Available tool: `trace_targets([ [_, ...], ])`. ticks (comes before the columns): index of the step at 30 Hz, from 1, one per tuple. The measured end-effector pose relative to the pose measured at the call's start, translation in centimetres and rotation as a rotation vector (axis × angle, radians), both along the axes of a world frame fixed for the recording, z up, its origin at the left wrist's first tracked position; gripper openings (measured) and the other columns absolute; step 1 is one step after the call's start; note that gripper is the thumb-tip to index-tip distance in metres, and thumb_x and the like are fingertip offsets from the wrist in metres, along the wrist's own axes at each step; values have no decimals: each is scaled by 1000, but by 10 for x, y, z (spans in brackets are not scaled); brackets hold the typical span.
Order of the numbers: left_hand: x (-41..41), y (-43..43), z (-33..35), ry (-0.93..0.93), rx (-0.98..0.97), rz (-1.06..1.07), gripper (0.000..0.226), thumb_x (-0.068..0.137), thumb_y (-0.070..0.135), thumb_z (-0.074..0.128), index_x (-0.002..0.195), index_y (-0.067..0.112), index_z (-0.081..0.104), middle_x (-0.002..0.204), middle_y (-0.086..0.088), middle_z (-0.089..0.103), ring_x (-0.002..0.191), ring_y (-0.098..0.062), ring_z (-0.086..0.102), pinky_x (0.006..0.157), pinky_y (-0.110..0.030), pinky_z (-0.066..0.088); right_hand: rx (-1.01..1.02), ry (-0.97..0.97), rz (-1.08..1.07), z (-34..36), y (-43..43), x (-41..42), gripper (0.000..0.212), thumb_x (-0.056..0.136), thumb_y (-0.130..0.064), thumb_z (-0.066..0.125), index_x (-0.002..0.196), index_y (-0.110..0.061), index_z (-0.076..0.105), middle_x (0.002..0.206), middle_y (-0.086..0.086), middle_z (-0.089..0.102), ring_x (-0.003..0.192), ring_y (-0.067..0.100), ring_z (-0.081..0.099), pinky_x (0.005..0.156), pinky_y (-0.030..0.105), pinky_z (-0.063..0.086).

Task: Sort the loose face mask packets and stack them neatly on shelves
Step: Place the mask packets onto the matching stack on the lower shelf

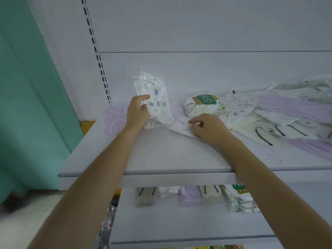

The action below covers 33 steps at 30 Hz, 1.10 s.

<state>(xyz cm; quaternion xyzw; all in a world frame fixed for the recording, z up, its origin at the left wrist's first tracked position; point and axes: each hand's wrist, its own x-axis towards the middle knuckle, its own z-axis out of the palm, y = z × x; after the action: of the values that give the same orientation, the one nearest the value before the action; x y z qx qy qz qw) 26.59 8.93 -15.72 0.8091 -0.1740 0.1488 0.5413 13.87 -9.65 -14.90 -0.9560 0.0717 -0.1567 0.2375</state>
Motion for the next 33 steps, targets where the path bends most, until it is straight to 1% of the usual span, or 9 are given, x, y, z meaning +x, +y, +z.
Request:
trace_targets([
  [9,-5,0,3,-68,-56,-2,49,85,-4,45,132,8,48,126,-5,41,96,7,37,73,6,28,-192,101,-92,-1,-6,2,52,80,-30,56,131,-27,44,124,4,56,117,25,44,97,35,27],
  [12,-11,1,5,-162,-39,45,54,80,-14,40,130,5,48,130,-12,42,97,8,36,72,10,25,63,-49,-27,1,-2,2,46,77,-14,56,118,-32,55,110,0,62,102,20,53,91,34,40],
  [14,-15,3,8,-188,-43,64,56,79,-17,37,130,4,48,132,-14,42,107,-1,39,75,11,23,279,-161,15,4,1,2,43,80,-9,55,113,-35,54,101,-3,61,83,13,57,70,24,48],
  [17,-22,4,18,-169,-20,10,55,81,-16,39,132,3,47,135,-13,43,122,-13,42,87,7,22,490,-390,31,13,2,2,46,88,-11,58,129,-25,44,99,0,55,72,6,55,62,10,47],
  [21,-48,-1,37,-116,-28,-213,43,90,-1,48,131,11,51,134,1,49,125,-4,40,98,-1,25,750,-490,-34,30,9,1,64,87,-19,63,140,-24,29,104,-1,49,72,9,53,58,19,49],
  [24,-85,3,33,0,-159,-382,25,97,24,50,121,30,55,121,23,52,121,0,47,107,-28,36,777,-518,-93,41,29,-7,69,85,-22,63,143,-26,25,110,-6,47,93,16,55,75,33,51],
  [27,-125,18,15,-89,-199,-399,35,93,20,58,125,27,47,121,28,49,117,16,44,102,-12,35,605,-540,-51,32,61,-30,69,88,-22,60,145,-19,21,126,-5,44,114,14,45,98,30,40],
  [31,-174,54,-12,-90,-309,-462,79,90,2,59,141,37,11,140,35,29,135,-10,38,108,-38,39,527,-557,107,-8,102,-80,69,93,-19,54,147,-7,13,136,-10,23,129,-2,23,109,15,22],
  [33,-190,76,-27,-2,-353,-547,83,88,-1,57,143,34,5,140,19,43,126,-12,51,97,-33,49,535,-585,184,-30,115,-105,71,92,-22,53,146,-4,9,133,-15,26,125,-1,35,106,17,31],
])
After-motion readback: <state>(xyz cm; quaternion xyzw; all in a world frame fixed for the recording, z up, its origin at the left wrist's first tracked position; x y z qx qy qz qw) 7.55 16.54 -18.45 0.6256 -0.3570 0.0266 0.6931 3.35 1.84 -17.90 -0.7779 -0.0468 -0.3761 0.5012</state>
